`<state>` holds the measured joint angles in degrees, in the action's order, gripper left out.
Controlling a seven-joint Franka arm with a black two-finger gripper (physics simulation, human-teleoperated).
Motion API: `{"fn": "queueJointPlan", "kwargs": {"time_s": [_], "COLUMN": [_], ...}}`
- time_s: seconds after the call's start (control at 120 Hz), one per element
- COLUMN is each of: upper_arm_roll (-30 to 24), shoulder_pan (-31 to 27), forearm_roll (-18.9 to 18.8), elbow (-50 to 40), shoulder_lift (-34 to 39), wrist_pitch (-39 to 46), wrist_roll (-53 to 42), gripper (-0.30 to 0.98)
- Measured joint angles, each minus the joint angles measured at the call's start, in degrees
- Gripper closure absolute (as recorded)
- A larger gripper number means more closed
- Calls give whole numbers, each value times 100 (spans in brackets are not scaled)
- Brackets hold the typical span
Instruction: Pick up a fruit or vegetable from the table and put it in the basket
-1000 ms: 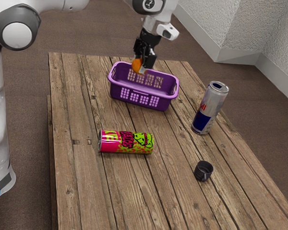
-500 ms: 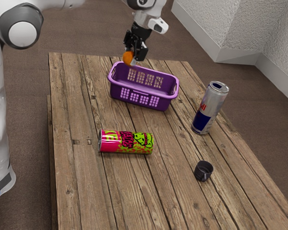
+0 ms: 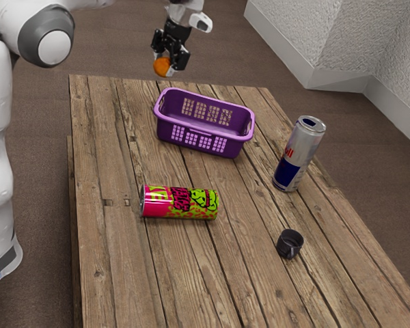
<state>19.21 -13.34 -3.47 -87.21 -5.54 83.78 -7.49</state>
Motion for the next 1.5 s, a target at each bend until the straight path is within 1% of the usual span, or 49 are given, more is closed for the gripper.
{"fn": "queueJointPlan", "kwargs": {"time_s": [0.183, 0.433, 0.625, 0.775, 0.933, 1.133, 1.267, 1.5], "upper_arm_roll": [1, -40, -37, -39, -39, -42, -70, -78], "shoulder_pan": [-49, 31, 300, 339, 590, 754, 952, 1000], "forearm_roll": [11, 27, 20, 24, 24, 26, 45, 47], "elbow": [1, 1, 159, 189, 197, 203, 196, -35], "shoulder_lift": [-65, -117, -129, -217, -254, -260, -257, -282], "wrist_pitch": [12, 44, 101, 116, 126, 130, 342, 538], "wrist_roll": [-4, 4, 15, 23, 52, 123, 178, 250], "gripper": [32, 32, 32, 32, 32, 32, 32, 32]}}
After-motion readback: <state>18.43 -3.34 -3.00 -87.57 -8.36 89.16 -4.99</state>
